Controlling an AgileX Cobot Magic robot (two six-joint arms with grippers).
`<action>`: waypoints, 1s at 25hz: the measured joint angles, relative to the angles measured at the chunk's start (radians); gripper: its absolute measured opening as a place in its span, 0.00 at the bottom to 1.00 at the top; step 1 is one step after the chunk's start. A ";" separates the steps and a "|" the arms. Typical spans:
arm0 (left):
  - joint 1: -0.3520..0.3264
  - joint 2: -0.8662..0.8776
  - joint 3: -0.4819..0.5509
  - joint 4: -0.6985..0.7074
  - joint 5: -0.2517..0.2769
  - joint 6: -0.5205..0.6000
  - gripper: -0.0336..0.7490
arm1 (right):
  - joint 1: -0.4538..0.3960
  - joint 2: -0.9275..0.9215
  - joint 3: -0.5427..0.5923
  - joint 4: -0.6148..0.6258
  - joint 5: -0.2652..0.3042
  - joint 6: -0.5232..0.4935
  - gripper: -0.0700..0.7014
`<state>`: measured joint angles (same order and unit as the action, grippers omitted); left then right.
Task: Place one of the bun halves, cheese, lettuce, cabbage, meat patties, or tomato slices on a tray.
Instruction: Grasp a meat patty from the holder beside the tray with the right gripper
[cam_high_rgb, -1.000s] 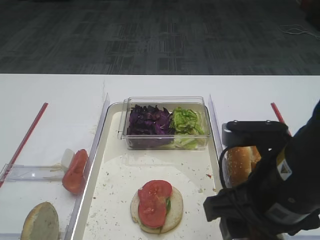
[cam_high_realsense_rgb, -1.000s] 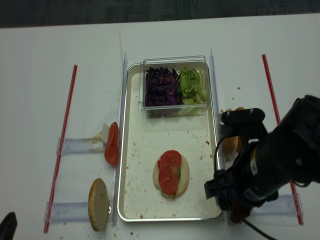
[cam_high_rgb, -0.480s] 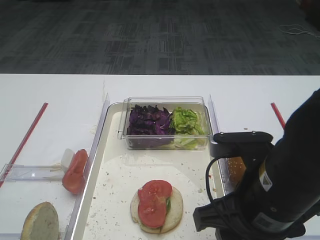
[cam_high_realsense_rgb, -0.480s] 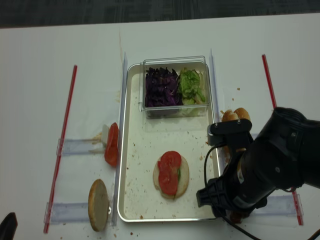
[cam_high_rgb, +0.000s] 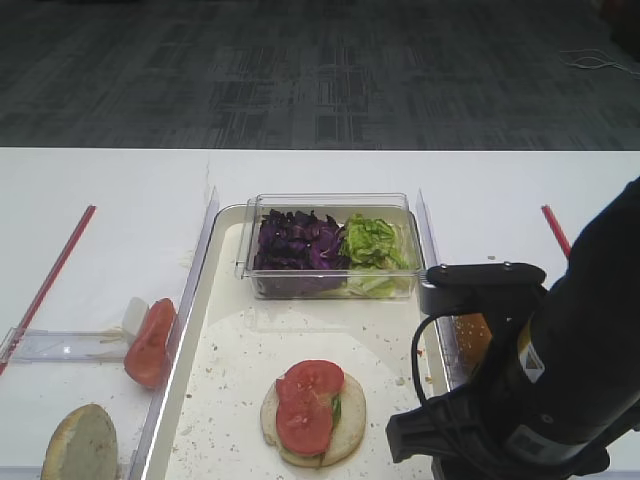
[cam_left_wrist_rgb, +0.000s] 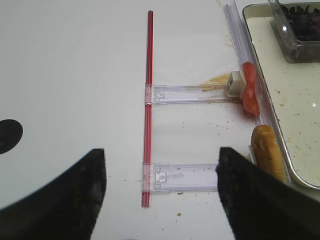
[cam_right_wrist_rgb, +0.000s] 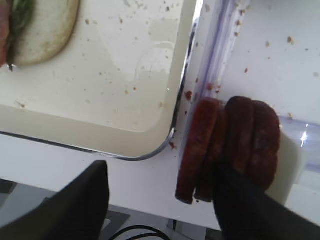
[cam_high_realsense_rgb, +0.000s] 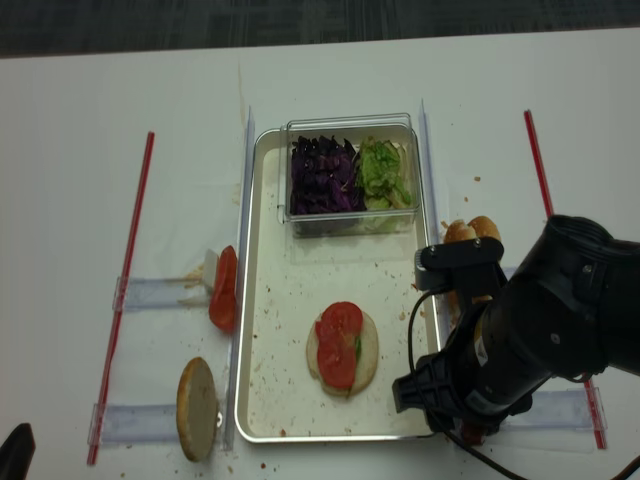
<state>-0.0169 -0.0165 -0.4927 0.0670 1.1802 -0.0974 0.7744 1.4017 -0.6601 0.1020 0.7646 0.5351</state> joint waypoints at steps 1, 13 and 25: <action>0.000 0.000 0.000 0.000 0.000 0.000 0.65 | 0.000 0.000 0.000 0.000 0.000 0.000 0.73; 0.000 0.000 0.000 0.000 0.000 0.000 0.65 | 0.000 0.000 -0.064 0.000 0.036 -0.006 0.72; 0.000 0.000 0.000 0.000 0.000 -0.002 0.65 | 0.000 0.058 -0.069 -0.028 0.072 -0.008 0.72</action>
<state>-0.0169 -0.0165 -0.4927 0.0670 1.1802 -0.0991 0.7744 1.4599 -0.7289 0.0742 0.8369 0.5272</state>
